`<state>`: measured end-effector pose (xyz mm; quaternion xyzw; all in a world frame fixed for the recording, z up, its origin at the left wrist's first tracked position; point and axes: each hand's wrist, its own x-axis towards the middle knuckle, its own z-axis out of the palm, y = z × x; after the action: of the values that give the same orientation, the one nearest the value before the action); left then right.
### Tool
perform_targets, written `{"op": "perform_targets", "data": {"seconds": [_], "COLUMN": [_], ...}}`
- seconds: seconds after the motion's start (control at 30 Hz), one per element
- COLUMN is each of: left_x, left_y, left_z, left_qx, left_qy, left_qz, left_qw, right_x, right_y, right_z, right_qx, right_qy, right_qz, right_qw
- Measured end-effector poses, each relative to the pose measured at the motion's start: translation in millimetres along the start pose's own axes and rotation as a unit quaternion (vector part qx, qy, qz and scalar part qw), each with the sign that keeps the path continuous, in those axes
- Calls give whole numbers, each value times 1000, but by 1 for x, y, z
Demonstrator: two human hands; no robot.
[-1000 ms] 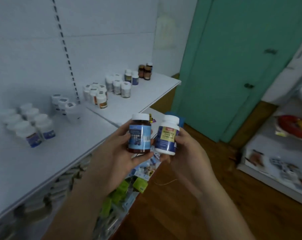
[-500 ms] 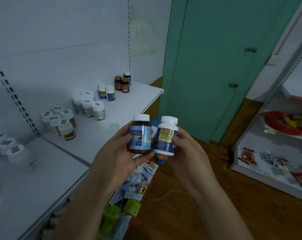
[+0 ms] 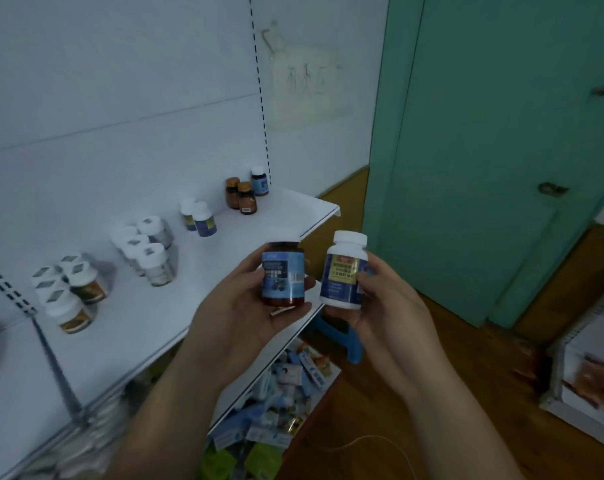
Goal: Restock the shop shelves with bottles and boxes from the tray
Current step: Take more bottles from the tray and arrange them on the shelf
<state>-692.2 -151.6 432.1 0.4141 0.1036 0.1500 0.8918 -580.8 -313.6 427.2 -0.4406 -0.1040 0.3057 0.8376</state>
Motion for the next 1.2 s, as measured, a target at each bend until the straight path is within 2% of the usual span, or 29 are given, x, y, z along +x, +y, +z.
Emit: {"op": "perform_targets", "data": {"seconds": [0.17,0.53,0.8,0.97,1.13,1.2], "left_x": [47,194,273,305,354,379], "left_y": [-12,7,16,13,12,7], "left_z": [3,-33,-50,-62,-69,-73], "left_qx": [-2,-10,86,172,340,371], "left_qy": [26,75,135,223,321,342], "left_qz": [6,57,69,98,159,164], "left_qw": [1000,996,985,955,870,848], "right_x": [54,213,317,377,432,453], "right_y": [-17,-27,-23,-12,-10,-15], "right_z": [-23,-16,-13,-13,-15,-15], "right_qx": [14,-74,-95,-137,-151,-139], "right_qy": [-35,-64,-71,-114,-167,-184], "right_qz": [28,61,102,119,154,171], "right_qw": [999,993,988,977,962,958]}}
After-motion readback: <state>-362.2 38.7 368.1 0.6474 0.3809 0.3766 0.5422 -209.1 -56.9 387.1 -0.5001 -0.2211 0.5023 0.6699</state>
